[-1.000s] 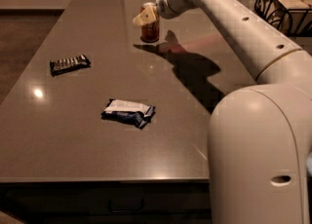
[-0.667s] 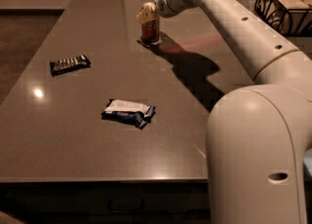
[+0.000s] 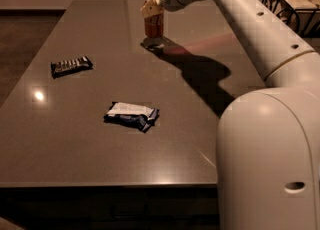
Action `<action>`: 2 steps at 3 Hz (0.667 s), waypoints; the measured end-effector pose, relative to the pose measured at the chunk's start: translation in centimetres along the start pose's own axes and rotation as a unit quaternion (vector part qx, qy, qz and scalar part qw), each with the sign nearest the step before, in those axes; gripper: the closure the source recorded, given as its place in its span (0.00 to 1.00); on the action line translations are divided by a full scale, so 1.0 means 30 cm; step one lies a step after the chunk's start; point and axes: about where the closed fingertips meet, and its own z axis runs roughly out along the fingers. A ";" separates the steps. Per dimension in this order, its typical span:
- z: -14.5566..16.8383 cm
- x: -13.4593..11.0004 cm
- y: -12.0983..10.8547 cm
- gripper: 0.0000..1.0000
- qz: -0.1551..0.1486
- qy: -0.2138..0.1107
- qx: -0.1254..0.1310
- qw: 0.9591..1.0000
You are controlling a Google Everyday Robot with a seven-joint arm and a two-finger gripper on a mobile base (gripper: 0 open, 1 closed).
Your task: Pick coke can
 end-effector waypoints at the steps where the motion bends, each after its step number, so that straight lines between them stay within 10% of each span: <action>1: -0.111 -0.054 0.075 1.00 -0.033 -0.009 -0.035 0.999; 2: -0.233 -0.106 0.159 1.00 -0.076 -0.018 -0.070 0.994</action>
Offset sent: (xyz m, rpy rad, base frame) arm -0.1082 0.0025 0.1098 -0.0416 -0.1093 0.3301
